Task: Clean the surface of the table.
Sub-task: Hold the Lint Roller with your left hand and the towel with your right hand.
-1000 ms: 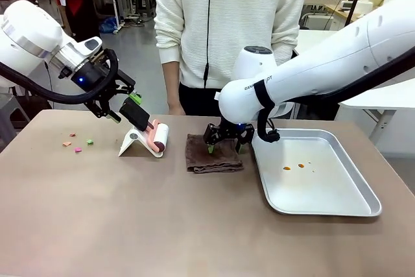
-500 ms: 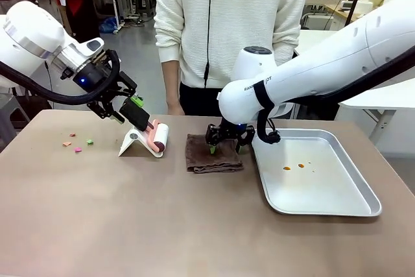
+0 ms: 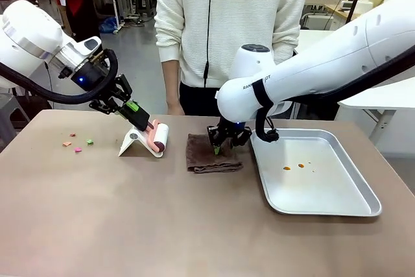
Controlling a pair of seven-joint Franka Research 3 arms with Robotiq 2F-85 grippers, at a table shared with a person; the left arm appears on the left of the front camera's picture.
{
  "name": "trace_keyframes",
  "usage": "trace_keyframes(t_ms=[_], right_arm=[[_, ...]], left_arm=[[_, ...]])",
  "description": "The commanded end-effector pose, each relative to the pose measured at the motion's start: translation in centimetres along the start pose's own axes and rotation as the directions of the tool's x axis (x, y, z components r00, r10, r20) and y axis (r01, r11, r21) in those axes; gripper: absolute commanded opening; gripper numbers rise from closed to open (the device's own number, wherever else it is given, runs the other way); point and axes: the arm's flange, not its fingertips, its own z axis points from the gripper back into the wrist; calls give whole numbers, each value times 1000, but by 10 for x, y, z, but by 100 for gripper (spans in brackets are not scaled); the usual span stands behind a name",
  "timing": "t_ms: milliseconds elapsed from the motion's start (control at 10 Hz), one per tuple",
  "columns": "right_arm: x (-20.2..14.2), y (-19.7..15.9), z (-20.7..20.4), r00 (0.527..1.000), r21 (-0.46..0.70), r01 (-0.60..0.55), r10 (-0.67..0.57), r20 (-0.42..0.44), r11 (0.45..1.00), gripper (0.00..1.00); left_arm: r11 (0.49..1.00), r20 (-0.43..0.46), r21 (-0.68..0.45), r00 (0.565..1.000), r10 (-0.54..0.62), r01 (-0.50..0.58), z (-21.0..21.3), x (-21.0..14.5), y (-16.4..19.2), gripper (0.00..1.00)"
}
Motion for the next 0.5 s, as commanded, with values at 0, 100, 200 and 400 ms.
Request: trace_keyframes(t_ms=[0, 100, 200, 400], right_arm=[[-3, 0, -6, 1000, -22, -2, 2, -13, 1000, 0], [-3, 0, -7, 1000, -23, -3, 3, -17, 1000, 0], [-3, 0, -8, 1000, -19, -5, 5, -20, 1000, 0], [-2, 0, -8, 1000, -10, -7, 7, -23, 1000, 0]], left_arm=[[1000, 14, -18, 1000, -2, 2, -6, 0, 0, 0], [1000, 14, -19, 1000, -2, 2, -6, 0, 1, 0], [1000, 13, -21, 1000, -2, 2, -5, 1, 2, 0], [1000, 16, -21, 1000, -2, 2, -3, 0, 2, 0]])
